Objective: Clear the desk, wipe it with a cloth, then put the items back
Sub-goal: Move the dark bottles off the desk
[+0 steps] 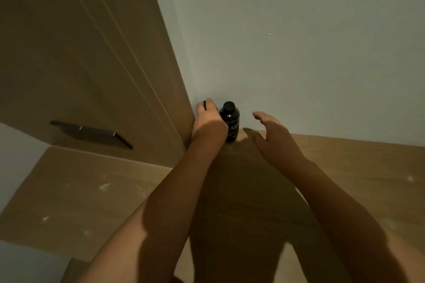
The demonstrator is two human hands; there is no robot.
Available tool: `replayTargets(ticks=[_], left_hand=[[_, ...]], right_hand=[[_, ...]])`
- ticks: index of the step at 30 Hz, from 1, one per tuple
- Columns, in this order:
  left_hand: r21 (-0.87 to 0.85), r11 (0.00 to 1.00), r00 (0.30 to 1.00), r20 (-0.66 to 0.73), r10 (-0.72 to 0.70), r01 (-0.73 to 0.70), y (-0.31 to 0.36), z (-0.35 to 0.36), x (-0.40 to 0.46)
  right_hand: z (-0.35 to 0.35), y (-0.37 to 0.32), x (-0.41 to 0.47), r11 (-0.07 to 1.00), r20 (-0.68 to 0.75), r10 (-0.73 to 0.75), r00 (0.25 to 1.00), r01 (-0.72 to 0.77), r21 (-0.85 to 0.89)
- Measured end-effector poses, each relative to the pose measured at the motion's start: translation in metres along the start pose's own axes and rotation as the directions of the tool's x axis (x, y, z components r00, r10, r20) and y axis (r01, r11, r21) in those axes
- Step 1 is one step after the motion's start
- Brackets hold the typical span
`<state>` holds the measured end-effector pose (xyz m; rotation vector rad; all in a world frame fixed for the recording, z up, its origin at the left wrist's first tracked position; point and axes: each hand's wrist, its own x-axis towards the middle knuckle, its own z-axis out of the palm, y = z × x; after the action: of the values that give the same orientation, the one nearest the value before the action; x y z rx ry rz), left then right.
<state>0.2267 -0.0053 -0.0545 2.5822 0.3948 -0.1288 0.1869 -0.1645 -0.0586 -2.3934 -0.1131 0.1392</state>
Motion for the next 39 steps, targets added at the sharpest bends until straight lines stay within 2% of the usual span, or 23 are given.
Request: replayTargets(ticks=[3, 7, 12, 15, 18, 21, 24, 29, 34, 36, 39], left_hand=[[0.1, 0.992, 0.995, -0.067, 0.079, -0.072, -0.006, 0.011, 0.004], [0.108, 0.993, 0.997, -0.057, 0.049, -0.043, -0.007, 0.014, 0.008], [0.139, 0.987, 0.994, -0.053, 0.091, -0.083, -0.01, 0.015, 0.006], [0.15, 0.977, 0.983, -0.086, 0.165, -0.151, -0.016, 0.02, 0.005], [0.158, 0.975, 0.981, -0.088, 0.172, -0.157, -0.021, 0.027, 0.006], [0.154, 0.979, 0.986, -0.076, 0.147, -0.134, -0.026, 0.032, 0.007], [0.075, 0.989, 0.99, -0.058, 0.129, -0.125, -0.025, 0.024, 0.001], [-0.046, 0.975, 0.973, -0.089, 0.212, -0.216, -0.022, -0.007, -0.042], [0.073, 0.961, 0.958, -0.092, 0.273, -0.267, -0.025, -0.034, -0.088], [0.07, 0.966, 0.967, -0.037, 0.253, -0.25, -0.015, -0.035, -0.098], [0.085, 0.971, 0.966, 0.153, 0.21, -0.224, 0.008, -0.028, -0.112]], right_hand=[[0.009, -0.003, 0.04, 0.997, 0.034, -0.072, 0.997, 0.071, 0.025], [0.022, -0.002, 0.079, 0.988, 0.149, -0.148, 0.978, 0.154, -0.025], [0.031, 0.007, 0.094, 0.988, 0.125, -0.13, 0.984, 0.138, -0.063], [0.032, 0.01, 0.087, 0.996, 0.109, -0.094, 0.99, 0.094, 0.002], [0.036, 0.015, 0.075, 0.996, 0.108, -0.076, 0.991, 0.07, 0.062], [0.041, 0.022, 0.057, 0.993, 0.046, -0.057, 0.997, 0.051, 0.109], [0.039, 0.024, 0.035, 0.973, -0.053, -0.029, 0.998, 0.04, 0.228], [0.017, 0.014, -0.015, 0.925, -0.227, -0.017, 0.974, 0.101, 0.365], [-0.013, -0.001, -0.074, 0.85, -0.36, 0.156, 0.92, 0.061, 0.524], [-0.022, -0.004, -0.095, 0.819, -0.428, 0.228, 0.875, 0.066, 0.57], [-0.037, -0.004, -0.127, 0.812, -0.529, 0.284, 0.8, 0.093, 0.577]])
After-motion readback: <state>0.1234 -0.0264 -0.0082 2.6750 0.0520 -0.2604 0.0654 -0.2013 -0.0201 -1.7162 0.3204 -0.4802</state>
